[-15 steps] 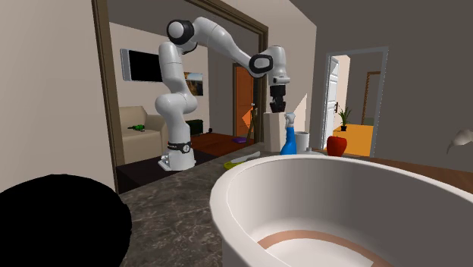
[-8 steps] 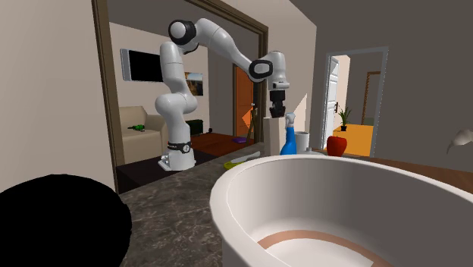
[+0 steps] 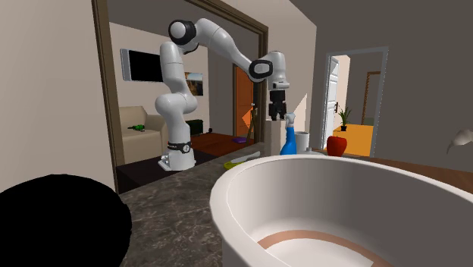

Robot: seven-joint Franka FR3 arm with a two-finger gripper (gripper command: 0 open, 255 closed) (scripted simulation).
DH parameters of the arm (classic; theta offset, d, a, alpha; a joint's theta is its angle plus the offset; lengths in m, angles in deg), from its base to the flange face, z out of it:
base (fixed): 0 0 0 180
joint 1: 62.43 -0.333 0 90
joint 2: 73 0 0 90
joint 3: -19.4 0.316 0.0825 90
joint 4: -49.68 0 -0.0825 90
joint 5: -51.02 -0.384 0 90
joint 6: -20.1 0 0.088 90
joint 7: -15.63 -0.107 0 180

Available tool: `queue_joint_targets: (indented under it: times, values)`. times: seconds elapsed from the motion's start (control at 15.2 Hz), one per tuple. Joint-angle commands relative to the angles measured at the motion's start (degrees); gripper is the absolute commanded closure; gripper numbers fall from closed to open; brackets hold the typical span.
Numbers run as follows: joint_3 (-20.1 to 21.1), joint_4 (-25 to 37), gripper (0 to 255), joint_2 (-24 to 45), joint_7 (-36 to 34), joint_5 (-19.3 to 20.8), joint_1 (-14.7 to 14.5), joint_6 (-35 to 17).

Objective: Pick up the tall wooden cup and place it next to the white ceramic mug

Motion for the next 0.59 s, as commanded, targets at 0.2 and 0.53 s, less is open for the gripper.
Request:
queue_joint_targets:
  times: [0.2,0.53]
  values:
    - [-0.2,1.8,0,-2.2,0.7,-1.0,-0.1,3.9]
    - [-0.4,3.7,0,-3.9,1.2,-1.6,-0.3,7.4]
